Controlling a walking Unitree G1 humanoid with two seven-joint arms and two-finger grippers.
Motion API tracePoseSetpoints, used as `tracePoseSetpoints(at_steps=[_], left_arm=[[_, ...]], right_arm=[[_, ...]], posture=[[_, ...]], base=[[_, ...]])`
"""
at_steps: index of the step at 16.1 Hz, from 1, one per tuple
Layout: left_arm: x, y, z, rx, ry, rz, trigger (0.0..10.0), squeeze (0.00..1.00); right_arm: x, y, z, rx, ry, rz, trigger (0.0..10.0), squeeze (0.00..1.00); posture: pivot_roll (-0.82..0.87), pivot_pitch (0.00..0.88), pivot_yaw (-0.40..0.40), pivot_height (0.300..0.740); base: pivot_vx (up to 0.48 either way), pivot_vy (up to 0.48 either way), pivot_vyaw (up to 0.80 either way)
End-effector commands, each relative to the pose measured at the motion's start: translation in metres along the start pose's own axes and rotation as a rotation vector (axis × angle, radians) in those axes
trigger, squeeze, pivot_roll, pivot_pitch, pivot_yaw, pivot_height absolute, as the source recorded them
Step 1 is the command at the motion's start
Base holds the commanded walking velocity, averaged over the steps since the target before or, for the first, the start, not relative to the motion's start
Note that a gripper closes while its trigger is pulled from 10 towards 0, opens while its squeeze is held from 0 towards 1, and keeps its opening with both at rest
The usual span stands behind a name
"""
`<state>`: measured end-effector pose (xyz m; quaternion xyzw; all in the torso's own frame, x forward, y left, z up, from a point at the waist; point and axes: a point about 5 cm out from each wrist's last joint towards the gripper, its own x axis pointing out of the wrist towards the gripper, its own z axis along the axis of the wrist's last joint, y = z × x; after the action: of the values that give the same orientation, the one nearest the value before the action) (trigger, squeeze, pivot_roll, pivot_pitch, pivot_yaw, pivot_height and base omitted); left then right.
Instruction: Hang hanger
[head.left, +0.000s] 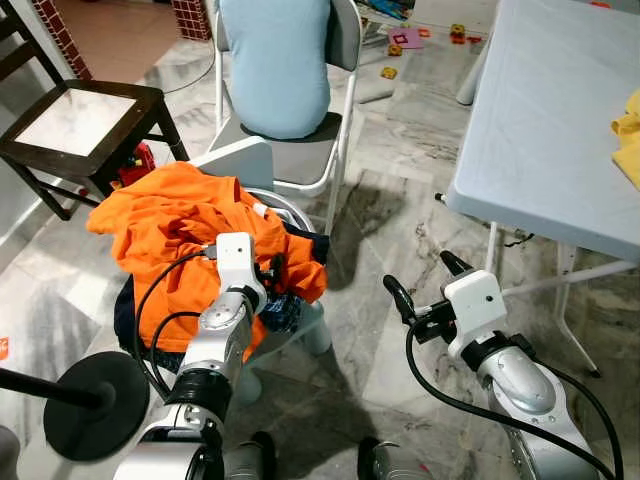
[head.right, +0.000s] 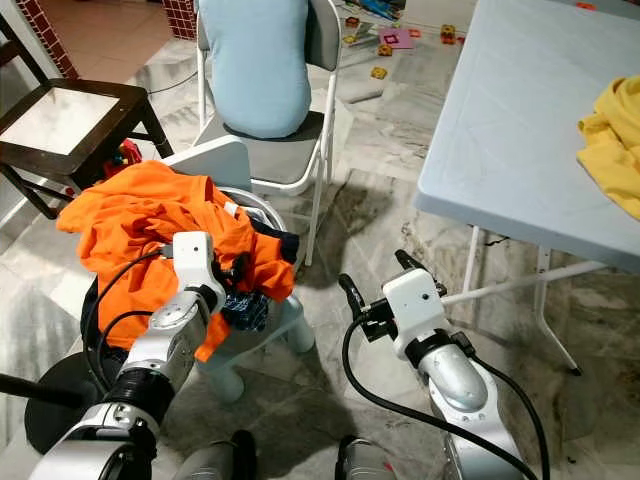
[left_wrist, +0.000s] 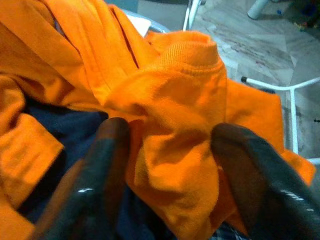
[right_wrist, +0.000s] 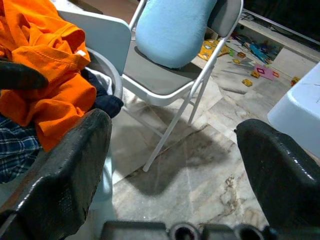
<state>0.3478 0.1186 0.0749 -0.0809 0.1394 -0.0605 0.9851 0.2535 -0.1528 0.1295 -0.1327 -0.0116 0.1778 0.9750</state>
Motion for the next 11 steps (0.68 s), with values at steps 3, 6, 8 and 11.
tracePoseSetpoints(at_steps=[3,6,8,11], left_arm=[[0.003,0.002,-0.004,0.011,0.029,0.016,0.0,0.00],[0.005,0.001,0.000,0.040,0.008,0.033,0.0,0.00],[0.005,0.003,0.006,0.117,-0.032,0.057,0.0,0.00],[0.004,0.009,0.006,0.163,-0.040,0.085,0.0,0.00]], right_arm=[[-0.004,0.002,0.004,-0.006,-0.007,0.010,10.0,0.00],[-0.007,0.001,0.003,-0.007,0.001,0.001,10.0,0.00],[-0.007,0.002,0.003,-0.004,0.002,-0.001,10.0,0.00],[-0.006,0.003,0.003,0.000,0.003,0.000,10.0,0.00]], posture=[[-0.17,0.228,-0.033,0.740],[-0.18,0.231,-0.030,0.740],[-0.18,0.233,-0.027,0.740],[-0.17,0.231,-0.028,0.740]], base=[[0.000,0.000,0.00],[0.000,0.000,0.00],[0.000,0.000,0.00],[0.000,0.000,0.00]])
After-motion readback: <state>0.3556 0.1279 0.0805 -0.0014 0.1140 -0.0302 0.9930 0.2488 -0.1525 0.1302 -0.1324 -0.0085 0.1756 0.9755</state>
